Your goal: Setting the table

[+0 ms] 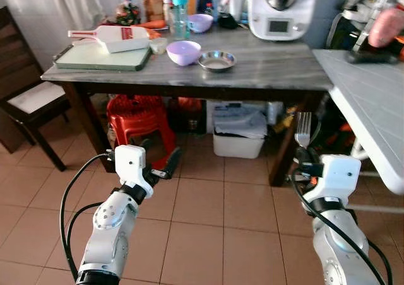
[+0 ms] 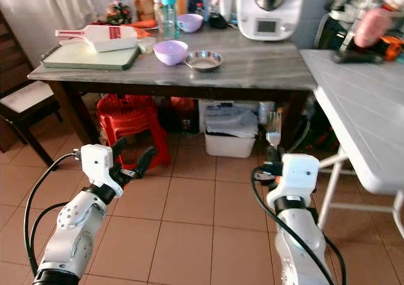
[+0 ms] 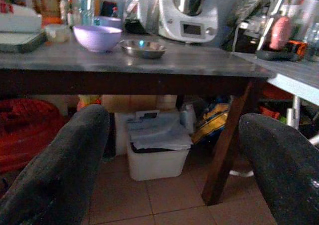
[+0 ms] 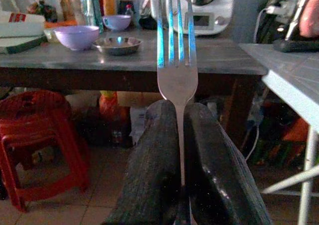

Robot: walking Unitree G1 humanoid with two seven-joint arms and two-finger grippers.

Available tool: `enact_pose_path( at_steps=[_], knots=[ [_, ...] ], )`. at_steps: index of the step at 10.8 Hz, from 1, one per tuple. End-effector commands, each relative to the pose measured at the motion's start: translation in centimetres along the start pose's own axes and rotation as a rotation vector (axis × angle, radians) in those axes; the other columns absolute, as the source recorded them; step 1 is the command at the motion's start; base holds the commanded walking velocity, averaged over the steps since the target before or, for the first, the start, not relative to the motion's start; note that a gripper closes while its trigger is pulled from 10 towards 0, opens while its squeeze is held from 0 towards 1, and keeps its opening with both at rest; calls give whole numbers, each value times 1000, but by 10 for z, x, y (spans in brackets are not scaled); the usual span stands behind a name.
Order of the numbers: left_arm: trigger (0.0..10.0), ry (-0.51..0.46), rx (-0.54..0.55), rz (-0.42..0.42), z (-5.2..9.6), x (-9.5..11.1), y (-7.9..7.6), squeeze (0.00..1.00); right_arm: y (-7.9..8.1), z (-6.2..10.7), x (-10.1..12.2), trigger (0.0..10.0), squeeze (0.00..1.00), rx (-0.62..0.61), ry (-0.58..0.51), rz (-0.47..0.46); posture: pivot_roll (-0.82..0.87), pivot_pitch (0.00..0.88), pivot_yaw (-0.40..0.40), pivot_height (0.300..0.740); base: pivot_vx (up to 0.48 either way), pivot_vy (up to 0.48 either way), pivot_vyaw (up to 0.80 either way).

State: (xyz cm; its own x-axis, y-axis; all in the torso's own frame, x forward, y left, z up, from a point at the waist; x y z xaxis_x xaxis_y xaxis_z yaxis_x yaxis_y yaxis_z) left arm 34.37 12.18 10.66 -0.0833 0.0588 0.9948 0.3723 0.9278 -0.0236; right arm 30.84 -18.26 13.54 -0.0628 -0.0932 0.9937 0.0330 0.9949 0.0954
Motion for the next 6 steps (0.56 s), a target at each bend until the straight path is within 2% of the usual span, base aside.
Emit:
enact_pose_path(
  at_steps=[1,6],
  knots=[
    [10000,-5,3,3,1,3,3,0,4,-2,4,10000,0,10,-19,-1,40,0,22,740,379,0,0],
    [10000,0,-13,5,0,2,-1,0,6,-5,6,10000,0,17,-26,0,40,0,20,740,379,0,0]
  ],
)
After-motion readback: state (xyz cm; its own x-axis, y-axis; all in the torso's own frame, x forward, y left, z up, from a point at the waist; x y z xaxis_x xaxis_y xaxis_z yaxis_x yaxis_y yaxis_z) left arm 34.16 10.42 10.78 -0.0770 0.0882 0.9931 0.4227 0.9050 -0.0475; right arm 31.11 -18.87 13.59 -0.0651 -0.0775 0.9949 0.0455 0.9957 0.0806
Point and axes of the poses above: a point about 5 cm out from each wrist's last joint towards the gripper, its own z axis pointing back from the gripper into the wrist, its own x axis along the axis of the wrist's last joint, y = z × x, the point moved 6 cm from there along -z, pointing out of the wrist towards the gripper, and after that the axes turned 6 degrees about -z, right-handed, at the moved point
